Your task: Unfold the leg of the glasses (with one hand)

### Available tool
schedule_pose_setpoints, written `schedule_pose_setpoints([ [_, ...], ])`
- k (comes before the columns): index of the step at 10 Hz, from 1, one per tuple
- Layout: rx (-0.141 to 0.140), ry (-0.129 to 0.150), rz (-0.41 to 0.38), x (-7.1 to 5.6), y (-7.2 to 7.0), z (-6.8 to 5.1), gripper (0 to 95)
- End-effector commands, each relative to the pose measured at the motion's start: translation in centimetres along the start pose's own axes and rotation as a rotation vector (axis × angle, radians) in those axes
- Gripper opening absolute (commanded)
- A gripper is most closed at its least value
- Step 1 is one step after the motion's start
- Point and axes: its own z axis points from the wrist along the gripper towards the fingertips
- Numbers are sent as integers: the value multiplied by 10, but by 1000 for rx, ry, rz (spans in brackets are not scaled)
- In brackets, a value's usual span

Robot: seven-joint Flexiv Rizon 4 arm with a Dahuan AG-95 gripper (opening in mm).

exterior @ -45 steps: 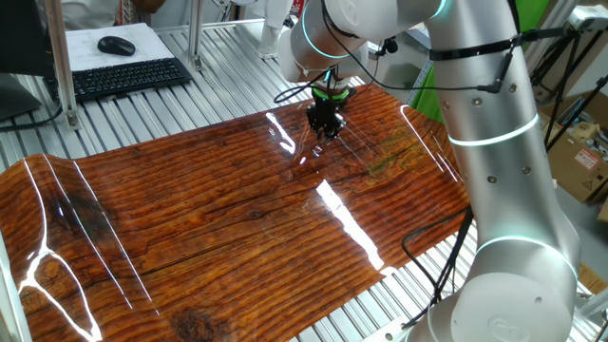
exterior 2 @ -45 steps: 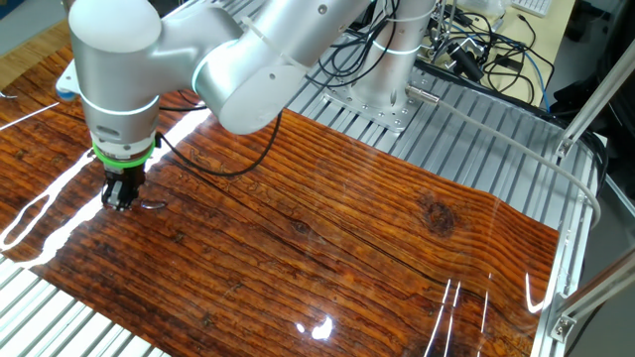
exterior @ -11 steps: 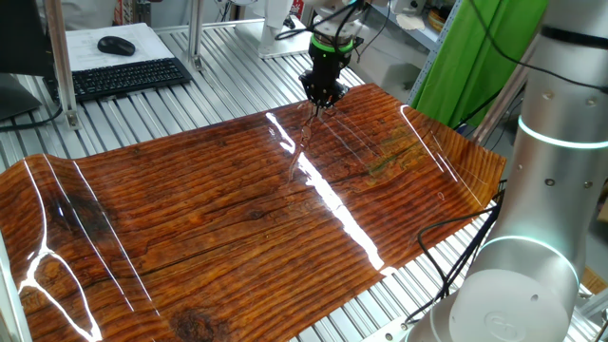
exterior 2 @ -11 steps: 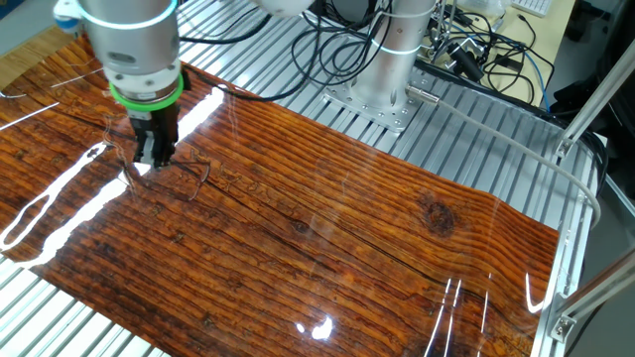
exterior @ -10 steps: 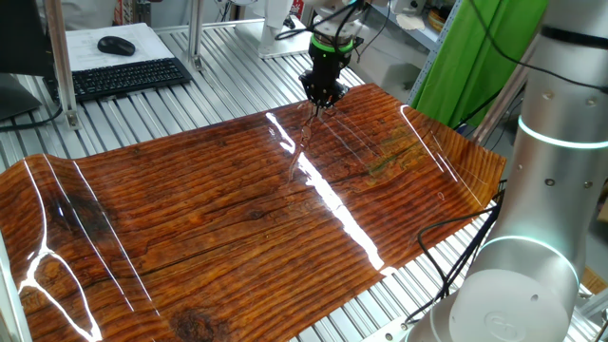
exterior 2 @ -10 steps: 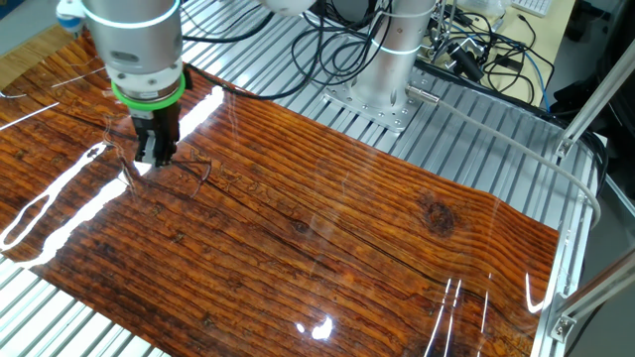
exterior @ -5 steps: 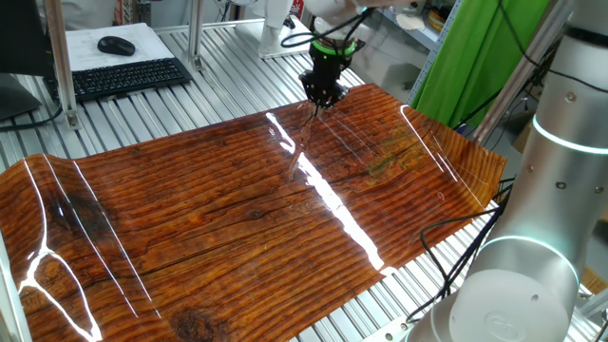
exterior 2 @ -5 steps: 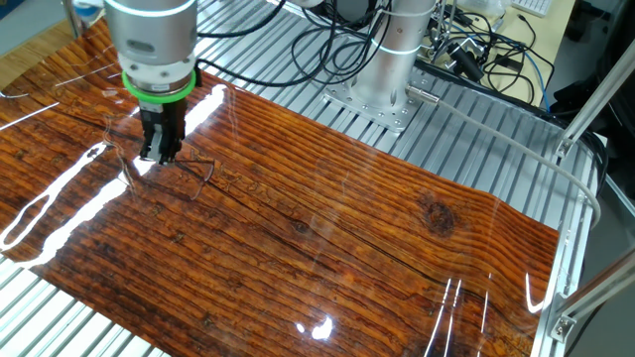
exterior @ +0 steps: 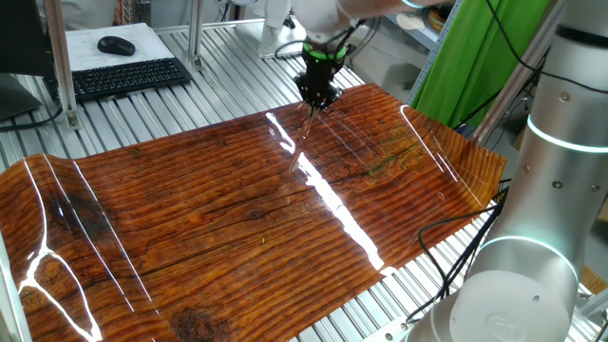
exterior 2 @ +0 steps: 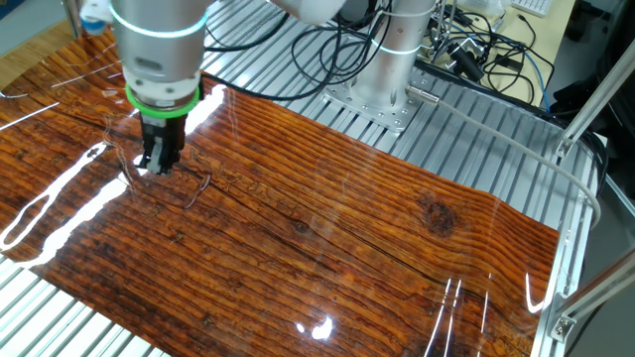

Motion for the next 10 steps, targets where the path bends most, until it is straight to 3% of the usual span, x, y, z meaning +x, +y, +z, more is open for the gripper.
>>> schedule_pose_setpoints([
  [1,-5,-73,-26,-1,0,-1,0],
  [7,-19,-120,-34,-1,0,0,0],
  [9,-13,-185,-40,-2,1,-1,0],
  [10,-29,-217,-30,-2,1,-1,0],
])
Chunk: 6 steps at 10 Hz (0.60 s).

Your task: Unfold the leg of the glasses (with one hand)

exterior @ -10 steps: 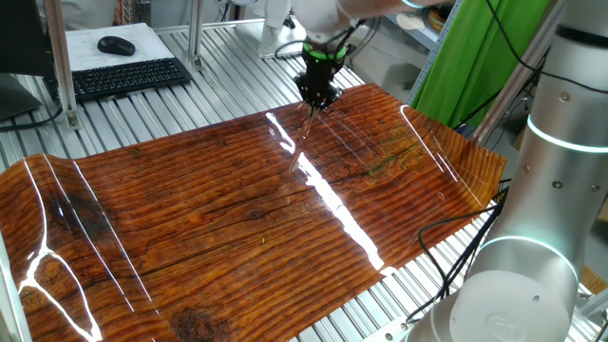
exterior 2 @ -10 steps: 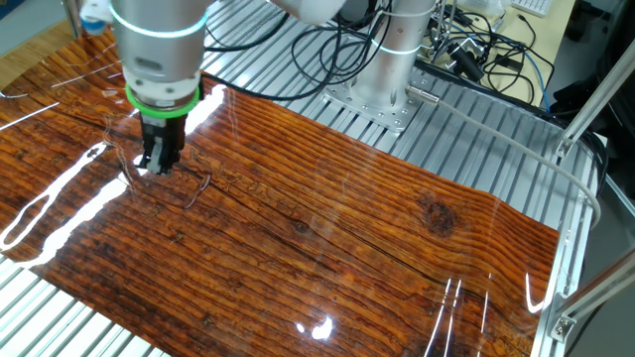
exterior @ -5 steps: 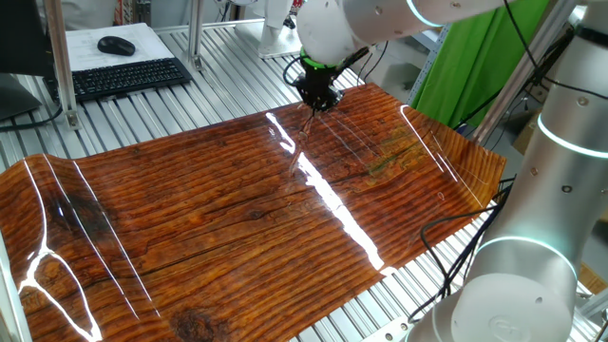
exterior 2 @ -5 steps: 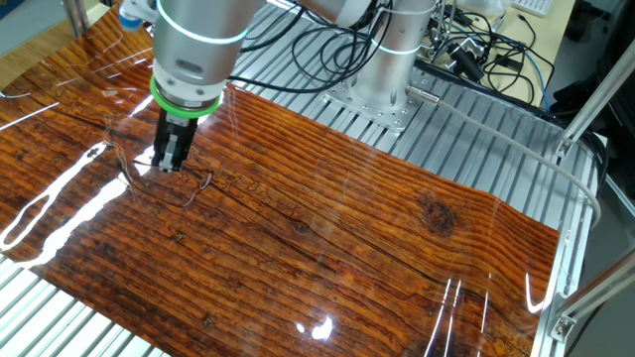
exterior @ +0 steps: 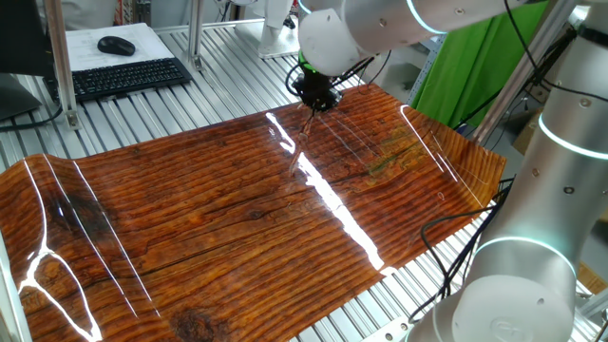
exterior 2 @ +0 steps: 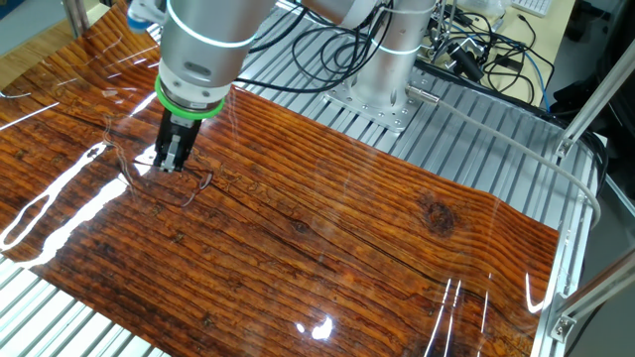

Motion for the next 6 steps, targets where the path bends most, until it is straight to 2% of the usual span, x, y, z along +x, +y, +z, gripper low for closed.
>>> schedule_pose_setpoints([
  [1,-12,-78,11,-1,0,1,0],
  [4,-14,-75,17,0,2,3,0],
  [5,-7,-95,23,1,4,5,0],
  [6,-8,-100,28,2,4,6,0],
])
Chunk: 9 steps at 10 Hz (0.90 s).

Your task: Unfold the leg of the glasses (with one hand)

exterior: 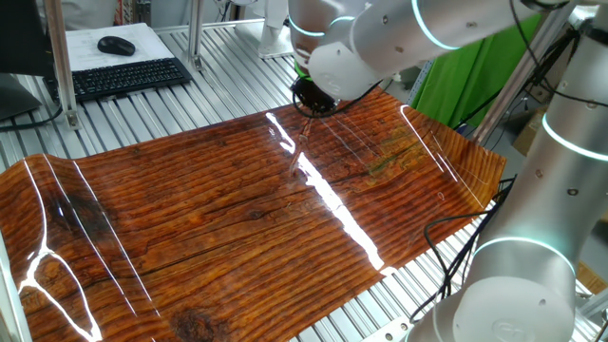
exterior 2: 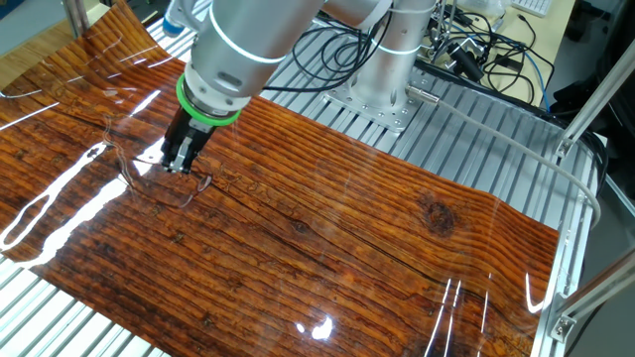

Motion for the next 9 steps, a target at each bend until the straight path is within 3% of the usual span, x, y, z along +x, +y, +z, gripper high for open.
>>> schedule_pose_setpoints([
  [1,1,-12,0,1,5,5,0],
  [7,0,-40,17,4,8,9,0],
  [9,1,-71,31,4,8,9,0],
])
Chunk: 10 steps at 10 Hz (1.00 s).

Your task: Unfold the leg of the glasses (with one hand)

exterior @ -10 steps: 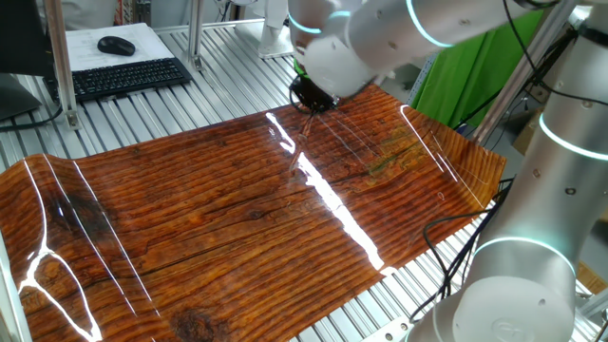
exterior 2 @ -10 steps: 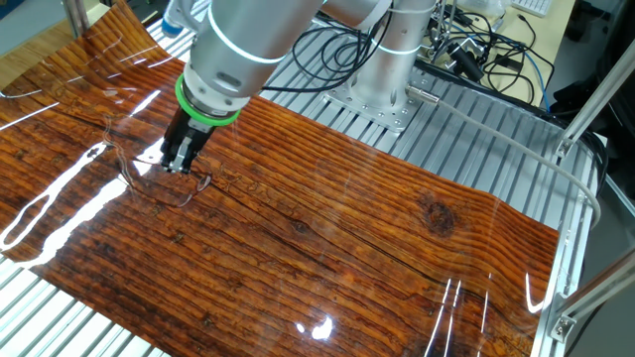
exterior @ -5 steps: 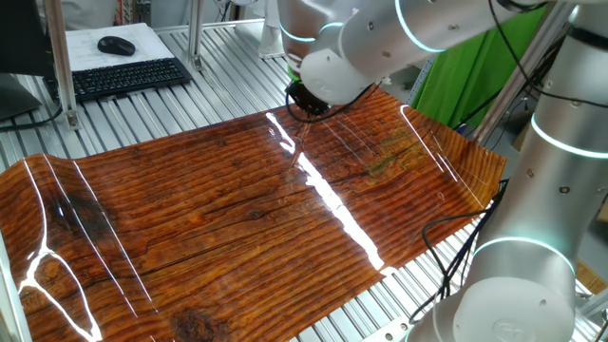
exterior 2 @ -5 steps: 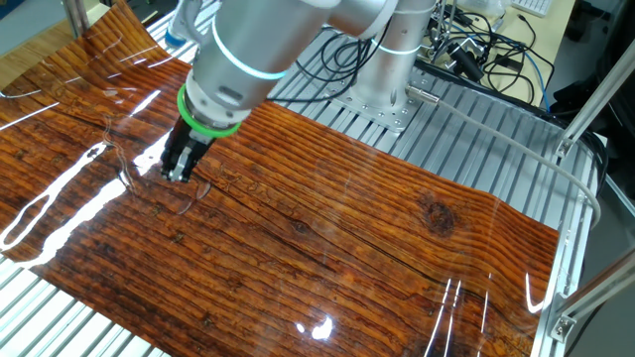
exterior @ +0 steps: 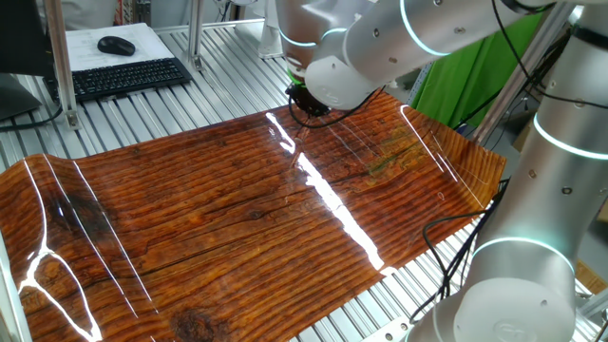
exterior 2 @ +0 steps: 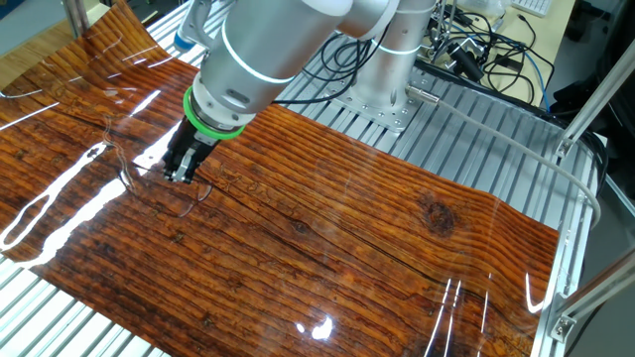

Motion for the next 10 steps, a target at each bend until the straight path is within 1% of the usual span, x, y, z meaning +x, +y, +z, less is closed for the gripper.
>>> schedule_pose_setpoints([
  [1,-7,-34,13,-1,0,0,0],
  [2,-9,-51,16,-1,0,1,0],
  [3,-9,-51,19,0,0,1,0],
  [4,-9,-72,17,0,0,1,0],
  [5,-5,-99,17,1,0,1,0],
  [6,-16,-107,34,1,0,0,0],
  [7,-17,-108,39,2,0,1,190],
  [10,-18,-107,41,3,2,3,190],
])
